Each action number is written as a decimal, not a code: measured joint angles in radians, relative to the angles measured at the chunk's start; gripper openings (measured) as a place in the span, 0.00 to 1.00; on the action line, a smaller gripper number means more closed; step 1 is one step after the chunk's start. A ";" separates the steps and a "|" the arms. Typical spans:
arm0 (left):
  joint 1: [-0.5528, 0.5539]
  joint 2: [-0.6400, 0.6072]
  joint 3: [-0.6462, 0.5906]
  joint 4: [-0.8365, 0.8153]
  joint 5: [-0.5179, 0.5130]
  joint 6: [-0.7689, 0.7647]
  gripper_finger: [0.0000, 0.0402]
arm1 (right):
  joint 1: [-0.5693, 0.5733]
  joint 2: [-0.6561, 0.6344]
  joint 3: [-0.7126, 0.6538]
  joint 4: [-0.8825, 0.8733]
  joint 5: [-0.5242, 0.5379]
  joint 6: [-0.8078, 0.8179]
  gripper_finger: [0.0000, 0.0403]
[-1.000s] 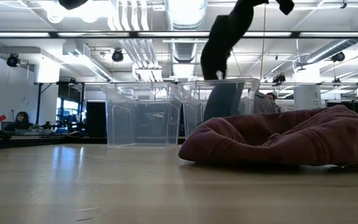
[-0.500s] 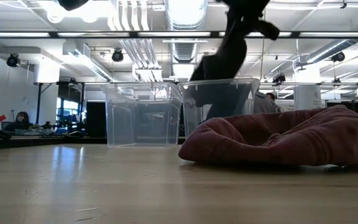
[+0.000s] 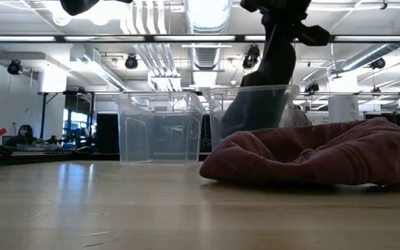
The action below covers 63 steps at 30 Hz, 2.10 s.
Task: Pick and place caps into container
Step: Put the black cap into the right transparent container, then put the red cap into the left transparent container
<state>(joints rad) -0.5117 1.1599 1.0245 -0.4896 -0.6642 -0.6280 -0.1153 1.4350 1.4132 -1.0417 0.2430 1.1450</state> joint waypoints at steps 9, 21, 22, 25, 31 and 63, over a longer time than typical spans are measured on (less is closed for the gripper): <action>0.000 0.000 0.000 0.003 -0.004 -0.003 0.00 | -0.086 0.013 -0.027 0.031 0.021 -0.069 0.03; 0.000 0.000 0.000 0.010 -0.007 -0.030 0.00 | -0.097 0.134 -0.086 0.113 -0.016 -0.180 0.34; 0.000 0.000 0.000 0.010 -0.007 -0.030 0.00 | -0.089 0.135 -0.081 0.113 -0.015 -0.191 0.37; 0.000 0.000 0.000 0.010 -0.007 -0.038 0.00 | -0.062 0.107 -0.059 0.129 0.003 -0.210 0.45; 0.000 0.000 0.000 0.010 -0.006 -0.062 0.00 | -0.002 -0.039 -0.042 0.106 0.057 -0.218 0.50; 0.110 0.504 -0.094 0.624 0.464 -0.199 0.00 | 0.605 0.069 -0.621 0.605 -0.010 0.418 0.50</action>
<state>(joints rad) -0.4019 1.6637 0.9306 0.1341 -0.1998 -0.8269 0.4896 1.5043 0.7921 -0.4362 0.2326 1.5634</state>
